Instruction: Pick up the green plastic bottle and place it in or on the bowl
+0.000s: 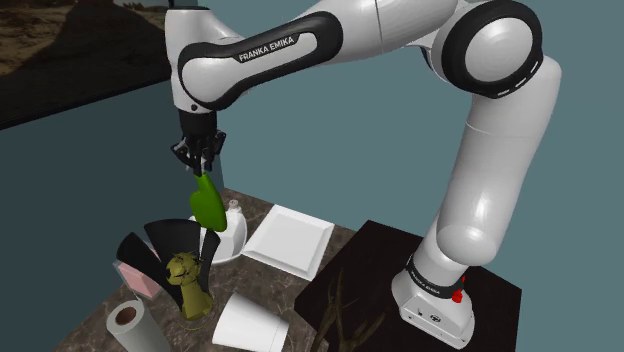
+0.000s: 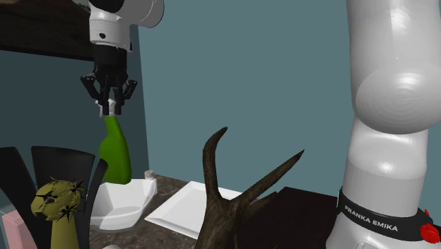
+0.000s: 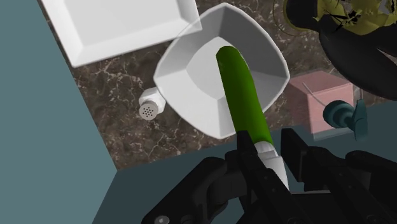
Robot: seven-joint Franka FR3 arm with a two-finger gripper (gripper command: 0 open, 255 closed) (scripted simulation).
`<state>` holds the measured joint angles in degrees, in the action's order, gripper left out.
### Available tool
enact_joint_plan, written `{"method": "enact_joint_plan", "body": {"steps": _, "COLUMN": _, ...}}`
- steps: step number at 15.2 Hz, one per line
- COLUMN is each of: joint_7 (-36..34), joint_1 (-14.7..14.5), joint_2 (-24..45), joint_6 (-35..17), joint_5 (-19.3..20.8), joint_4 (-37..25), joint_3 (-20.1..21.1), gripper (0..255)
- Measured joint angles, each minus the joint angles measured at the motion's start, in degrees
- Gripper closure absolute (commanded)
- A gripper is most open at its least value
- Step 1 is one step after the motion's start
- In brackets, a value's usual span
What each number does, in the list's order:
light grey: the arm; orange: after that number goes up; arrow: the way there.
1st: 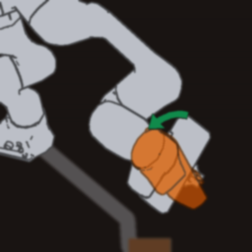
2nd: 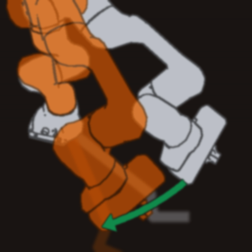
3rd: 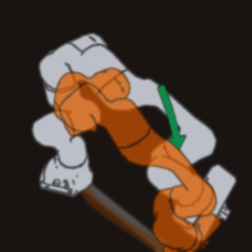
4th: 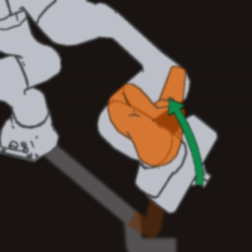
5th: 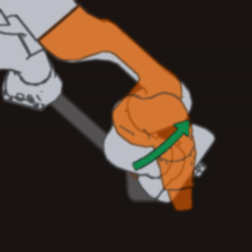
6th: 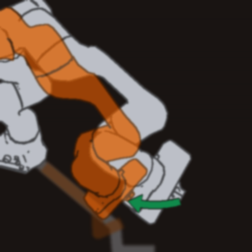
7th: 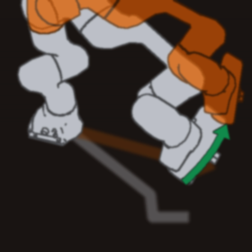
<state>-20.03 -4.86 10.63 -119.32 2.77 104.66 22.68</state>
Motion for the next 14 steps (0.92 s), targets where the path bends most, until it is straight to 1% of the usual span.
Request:
{"method": "enact_joint_plan", "body": {"steps": 8, "joint_7": -0.49, "joint_1": -0.17, "joint_2": 2.04, "joint_6": -5.54, "joint_5": 1.01, "joint_4": 3.66, "joint_3": -0.28, "gripper": 255}}
{"method": "enact_joint_plan", "body": {"steps": 14, "joint_7": -0.57, "joint_1": -0.21, "joint_2": 2.33, "joint_6": -5.85, "joint_5": 1.15, "joint_4": 3.68, "joint_3": -0.32, "gripper": 255}}
